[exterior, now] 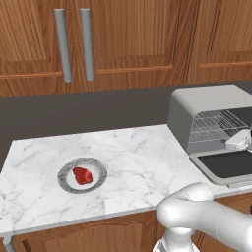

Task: Open the toaster oven door. Place the hotdog bun on the top rack in the toaster oven and place the steak on the bottom rack.

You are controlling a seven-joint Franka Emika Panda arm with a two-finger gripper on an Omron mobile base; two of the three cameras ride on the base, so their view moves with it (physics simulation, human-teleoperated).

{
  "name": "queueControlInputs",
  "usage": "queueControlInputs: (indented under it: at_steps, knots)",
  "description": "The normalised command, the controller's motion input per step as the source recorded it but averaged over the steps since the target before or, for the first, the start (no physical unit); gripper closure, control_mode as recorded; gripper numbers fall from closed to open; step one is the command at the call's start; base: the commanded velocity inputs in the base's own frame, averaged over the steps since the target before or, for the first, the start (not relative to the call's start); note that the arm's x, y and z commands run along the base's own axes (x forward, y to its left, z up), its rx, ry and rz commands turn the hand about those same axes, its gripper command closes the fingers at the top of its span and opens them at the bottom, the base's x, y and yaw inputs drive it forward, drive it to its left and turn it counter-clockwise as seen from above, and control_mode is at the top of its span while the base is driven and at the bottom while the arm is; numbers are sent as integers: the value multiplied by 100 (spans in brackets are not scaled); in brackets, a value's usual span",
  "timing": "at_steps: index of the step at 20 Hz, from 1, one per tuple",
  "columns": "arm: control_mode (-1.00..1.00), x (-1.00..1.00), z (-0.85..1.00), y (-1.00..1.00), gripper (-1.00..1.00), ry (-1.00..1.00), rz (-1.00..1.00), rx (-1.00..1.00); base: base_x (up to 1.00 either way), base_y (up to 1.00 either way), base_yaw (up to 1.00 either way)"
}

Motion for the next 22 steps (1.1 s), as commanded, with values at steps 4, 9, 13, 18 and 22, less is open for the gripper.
queueControlInputs:
  at_steps: [4,9,13,18,22]
  knots:
    - [-100,22,-7,0,-100,0,0,0,0,0,0]
    - [-100,19,-13,0,-100,0,0,0,0,0,0]
    - [-100,19,-14,0,-100,0,0,0,0,0,0]
    - [-100,20,-11,0,-100,2,0,0,0,0,0]
    - [-100,17,-11,0,-100,5,0,0,0,0,0]
